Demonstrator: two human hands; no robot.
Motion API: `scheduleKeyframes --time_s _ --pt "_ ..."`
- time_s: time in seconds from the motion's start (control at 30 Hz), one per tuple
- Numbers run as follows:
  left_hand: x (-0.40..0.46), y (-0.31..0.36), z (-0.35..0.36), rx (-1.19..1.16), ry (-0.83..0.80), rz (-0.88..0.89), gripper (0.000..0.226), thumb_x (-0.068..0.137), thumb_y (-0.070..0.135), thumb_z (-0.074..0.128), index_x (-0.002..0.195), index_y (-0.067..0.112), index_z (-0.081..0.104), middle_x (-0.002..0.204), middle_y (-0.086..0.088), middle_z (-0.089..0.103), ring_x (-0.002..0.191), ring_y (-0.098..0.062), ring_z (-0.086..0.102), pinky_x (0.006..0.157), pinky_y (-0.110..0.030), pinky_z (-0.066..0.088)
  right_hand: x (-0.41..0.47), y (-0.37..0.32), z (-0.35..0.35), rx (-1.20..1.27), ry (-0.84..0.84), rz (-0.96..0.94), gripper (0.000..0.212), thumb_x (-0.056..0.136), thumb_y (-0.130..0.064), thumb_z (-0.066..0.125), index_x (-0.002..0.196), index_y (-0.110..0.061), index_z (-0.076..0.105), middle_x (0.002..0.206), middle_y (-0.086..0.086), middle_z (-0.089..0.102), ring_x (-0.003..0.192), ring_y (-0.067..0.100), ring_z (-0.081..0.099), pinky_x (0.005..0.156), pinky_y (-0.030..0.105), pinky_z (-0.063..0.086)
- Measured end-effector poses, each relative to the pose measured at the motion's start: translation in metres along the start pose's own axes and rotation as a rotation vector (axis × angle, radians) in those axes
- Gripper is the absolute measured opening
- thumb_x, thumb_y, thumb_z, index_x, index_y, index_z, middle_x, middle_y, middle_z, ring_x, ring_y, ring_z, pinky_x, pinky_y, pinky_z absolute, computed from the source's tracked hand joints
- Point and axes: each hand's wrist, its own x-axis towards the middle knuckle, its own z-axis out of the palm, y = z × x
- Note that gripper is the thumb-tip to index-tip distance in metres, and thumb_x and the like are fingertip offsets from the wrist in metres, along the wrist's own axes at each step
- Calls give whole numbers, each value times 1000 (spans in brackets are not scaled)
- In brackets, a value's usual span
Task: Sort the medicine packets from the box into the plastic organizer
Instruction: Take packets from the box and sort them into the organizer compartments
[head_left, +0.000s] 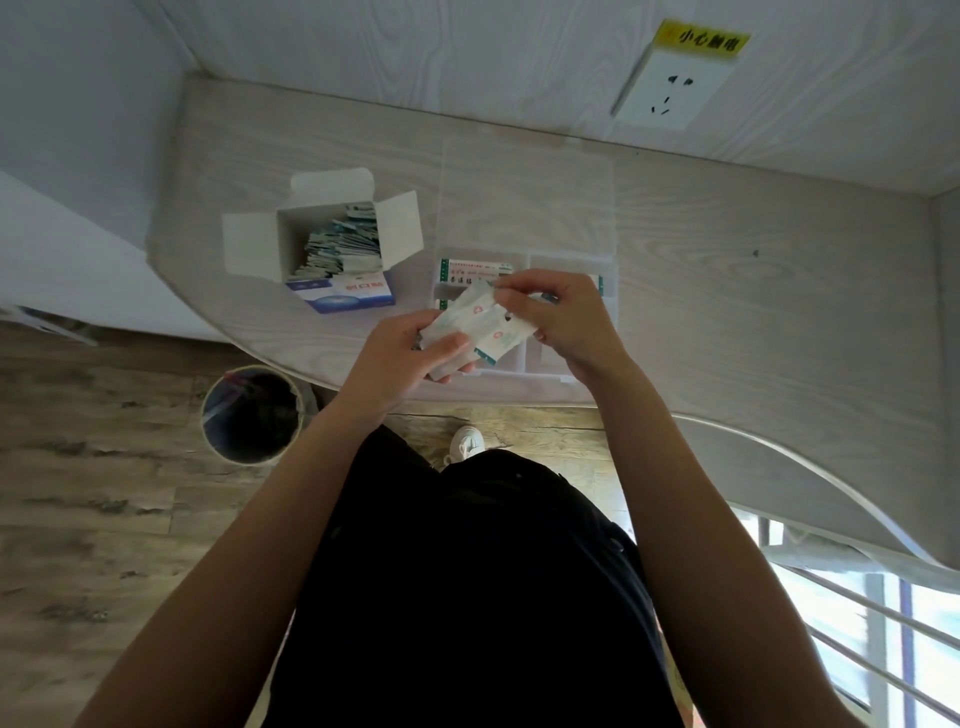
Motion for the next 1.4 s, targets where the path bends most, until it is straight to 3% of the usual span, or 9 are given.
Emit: scheduleKeyframes --time_s 0.17,0.33,0.6,0.77,0.87,0.97,1.07,1.2,1.4 --pt "3 -2 -1 -32 52 5 7 87 9 60 93 11 64 66 7 70 64 -8 68 52 -18 51 3 5 -5 40 149 -31 12 83 -8 67 90 -14 74 88 1 70 80 17 66 61 29 53" --pt "7 -3 -2 -15 93 24 7 88 10 60 90 16 64 62 8 69 62 -5 67 51 -16 50 2 8 -31 -56 257 -64 10 88 -9 60 94 -10 69 80 1 63 61 5 61 43 14 39" --pt "16 -4 8 16 157 28 10 88 9 60 97 5 63 72 -3 66 59 -3 66 50 -16 49 28 25 -83 -305 518 45 17 87 -13 63 100 -6 70 83 0 65 63 4 57 45 8 42" --pt "19 -4 12 16 145 28 7 87 10 62 94 9 62 77 -4 67 61 -6 67 50 -16 50 39 28 -73 -566 461 41 16 84 -20 67 95 -10 72 88 5 71 75 17 67 70 33 57" --pt "20 -5 13 22 135 24 7 88 11 61 94 10 62 79 -3 67 62 -6 68 50 -17 50 34 25 -69 -705 427 20 24 84 -24 67 102 -8 71 93 7 72 82 20 67 82 26 50" --pt "21 -5 13 40 133 26 11 88 12 61 97 6 62 81 -4 67 62 -6 68 50 -17 50 23 20 -73 -807 467 -48 29 85 -26 67 109 -11 66 97 5 69 87 13 62 78 15 36" --pt "21 -6 13 45 134 25 13 88 12 61 99 5 62 79 -5 67 63 -6 68 50 -17 50 18 15 -75 -639 536 -200 19 84 -21 68 98 -8 69 89 4 62 76 11 59 71 30 53" --pt "18 -7 12 33 133 41 9 88 10 61 97 9 63 75 0 68 62 -7 68 50 -19 50 34 16 -60 -612 627 -320 10 84 -14 66 86 -5 69 84 9 63 62 -2 47 65 4 40" --pt "14 -6 11 14 127 27 14 88 13 62 89 26 63 64 10 70 64 -9 69 51 -20 51 55 33 -36 -689 640 -341 5 82 -10 67 81 -5 68 84 11 63 64 4 48 57 8 33"
